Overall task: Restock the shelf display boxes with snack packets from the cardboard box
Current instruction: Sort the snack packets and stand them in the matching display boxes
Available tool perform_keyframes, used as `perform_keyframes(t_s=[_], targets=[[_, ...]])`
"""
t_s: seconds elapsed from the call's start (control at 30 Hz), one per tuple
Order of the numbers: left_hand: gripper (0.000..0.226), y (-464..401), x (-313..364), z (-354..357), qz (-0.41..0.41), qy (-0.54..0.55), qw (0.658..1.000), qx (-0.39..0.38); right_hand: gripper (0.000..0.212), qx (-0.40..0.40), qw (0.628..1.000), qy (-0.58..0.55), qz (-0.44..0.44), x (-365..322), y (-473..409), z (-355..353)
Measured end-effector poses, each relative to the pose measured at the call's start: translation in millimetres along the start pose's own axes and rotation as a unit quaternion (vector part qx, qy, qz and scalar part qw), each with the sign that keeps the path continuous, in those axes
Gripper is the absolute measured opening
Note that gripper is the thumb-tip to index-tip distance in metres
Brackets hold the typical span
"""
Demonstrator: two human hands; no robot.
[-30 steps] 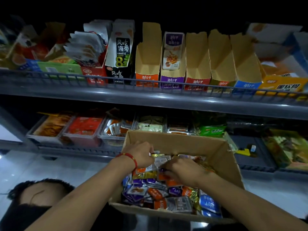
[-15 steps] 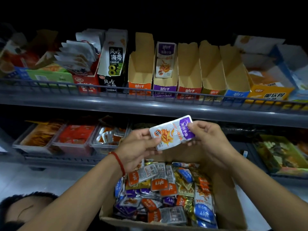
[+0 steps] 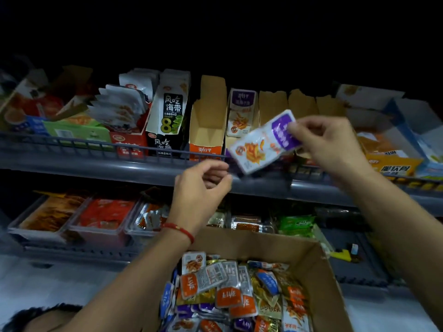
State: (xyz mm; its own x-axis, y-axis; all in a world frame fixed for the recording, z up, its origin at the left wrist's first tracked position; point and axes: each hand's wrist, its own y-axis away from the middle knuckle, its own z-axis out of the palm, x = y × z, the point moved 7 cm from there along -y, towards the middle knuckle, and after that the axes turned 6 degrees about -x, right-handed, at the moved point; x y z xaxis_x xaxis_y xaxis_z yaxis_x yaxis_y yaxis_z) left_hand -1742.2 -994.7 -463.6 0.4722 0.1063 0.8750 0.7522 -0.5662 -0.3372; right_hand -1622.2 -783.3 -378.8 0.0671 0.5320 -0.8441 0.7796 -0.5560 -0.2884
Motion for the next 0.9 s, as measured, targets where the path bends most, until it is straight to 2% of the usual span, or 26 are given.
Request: perform_keyframes(t_s=[0.07, 0.1, 0.17, 0.23, 0.4, 0.53, 0.77, 0.9], targets=[[0.033, -8.7, 17.0, -2.0, 0.118, -0.190, 0.974, 0.033, 0.013, 0.028, 0.994, 0.084, -0.061, -22.1, -26.4, -9.9], [0.040, -12.5, 20.8, 3.3, 0.162, -0.246, 0.955, 0.026, 0.017, 0.044, 0.988, 0.122, -0.087, -30.4, -40.1, -12.2], [0.052, -17.5, 21.4, 16.9, 0.195, -0.321, 0.927, -0.009, 0.027, 0.060, 0.969, 0.205, -0.123, -45.4, -64.3, -8.8], [0.062, -20.3, 19.7, 26.9, 0.194, -0.368, 0.909, -0.044, 0.031, 0.055, 0.956, 0.255, -0.137, -52.1, -86.1, 1.8], [0.068, -21.6, 14.7, 36.5, 0.196, -0.411, 0.887, -0.074, 0.033, -0.004, 0.937, 0.330, -0.119, -42.1, -131.1, 43.7], [0.067, -22.6, 13.7, 40.2, 0.186, -0.394, 0.897, -0.077, 0.032, -0.052, 0.908, 0.406, -0.084, -22.1, -153.7, 71.8], [0.066, -23.6, 14.2, 42.4, 0.175, -0.376, 0.906, -0.082, 0.035, -0.039, 0.913, 0.405, -0.015, 14.2, -179.2, 74.1], [0.066, -22.8, 14.2, 41.0, 0.172, -0.368, 0.910, -0.083, 0.038, -0.046, 0.906, 0.420, -0.035, 11.0, -181.8, 74.4]])
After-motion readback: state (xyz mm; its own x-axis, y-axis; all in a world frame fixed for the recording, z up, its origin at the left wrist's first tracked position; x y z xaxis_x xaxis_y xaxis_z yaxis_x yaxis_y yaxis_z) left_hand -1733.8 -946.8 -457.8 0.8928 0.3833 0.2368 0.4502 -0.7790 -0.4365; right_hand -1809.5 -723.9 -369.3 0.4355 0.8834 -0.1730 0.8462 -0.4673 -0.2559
